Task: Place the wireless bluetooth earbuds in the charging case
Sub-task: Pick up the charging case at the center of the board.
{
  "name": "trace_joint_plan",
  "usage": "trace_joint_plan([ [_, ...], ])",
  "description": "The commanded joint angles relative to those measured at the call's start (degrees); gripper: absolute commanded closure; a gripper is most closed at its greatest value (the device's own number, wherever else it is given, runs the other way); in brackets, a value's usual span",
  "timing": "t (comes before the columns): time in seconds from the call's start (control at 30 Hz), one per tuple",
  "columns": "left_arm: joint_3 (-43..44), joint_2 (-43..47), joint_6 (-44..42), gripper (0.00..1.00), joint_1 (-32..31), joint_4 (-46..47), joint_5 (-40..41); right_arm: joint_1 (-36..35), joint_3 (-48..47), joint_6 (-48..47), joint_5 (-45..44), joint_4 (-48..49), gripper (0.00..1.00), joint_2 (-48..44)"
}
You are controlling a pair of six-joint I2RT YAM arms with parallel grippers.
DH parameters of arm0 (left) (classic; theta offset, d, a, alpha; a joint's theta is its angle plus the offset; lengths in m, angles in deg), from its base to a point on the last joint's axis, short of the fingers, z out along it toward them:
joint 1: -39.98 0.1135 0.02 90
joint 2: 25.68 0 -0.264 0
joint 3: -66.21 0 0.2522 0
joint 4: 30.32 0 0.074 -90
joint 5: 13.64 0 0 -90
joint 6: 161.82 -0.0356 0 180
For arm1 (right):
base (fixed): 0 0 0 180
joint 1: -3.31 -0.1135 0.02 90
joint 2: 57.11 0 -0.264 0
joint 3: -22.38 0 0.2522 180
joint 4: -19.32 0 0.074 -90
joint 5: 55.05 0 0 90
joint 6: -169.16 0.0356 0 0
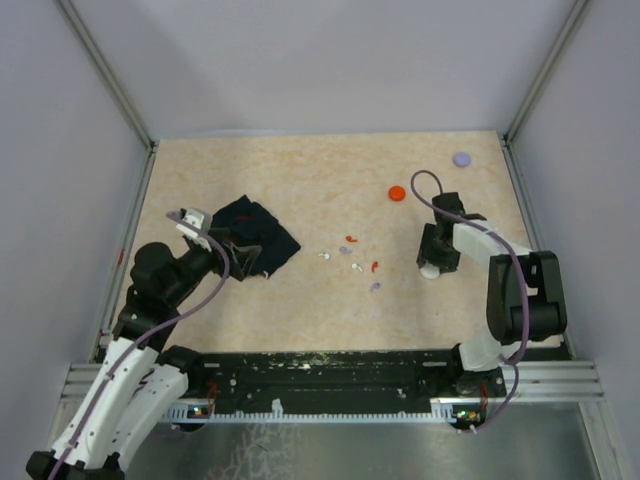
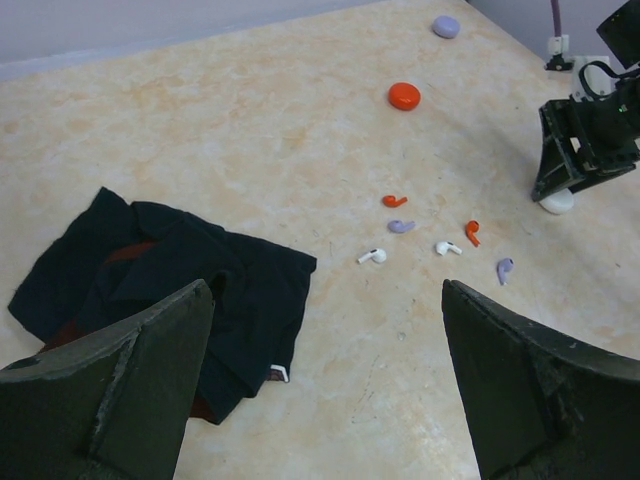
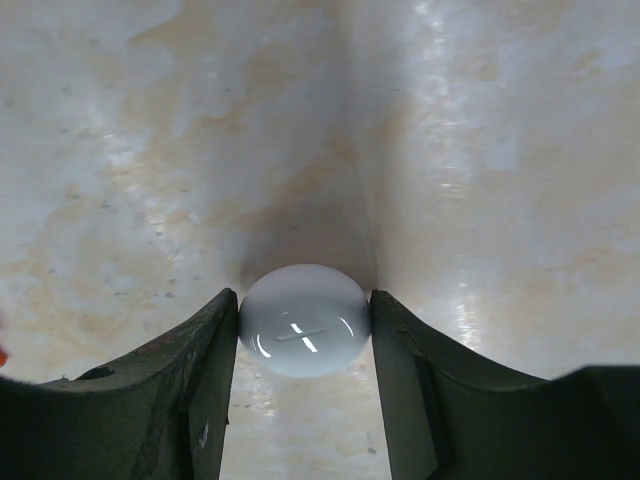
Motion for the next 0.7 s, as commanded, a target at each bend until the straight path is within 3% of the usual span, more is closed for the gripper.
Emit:
trace_joint_plan([
  [0.0, 2.06, -4.10, 4.51, 0.00, -0.22, 0.69, -6.11, -4.13, 0.15, 2.62, 2.91, 4.47, 0.55, -4.87],
  [0.33, 1.92, -14.48, 18.07, 0.00, -0.28, 9.10, -17.53, -13.91, 1.00, 6.24, 3.51, 13.31, 0.57, -12.33],
  [0.67, -2.48, -21.88, 30.15, 0.00, -5.78, 24.59, -9.99, -21.78, 0.12, 13.87, 0.79, 24.11, 0.57, -16.10],
])
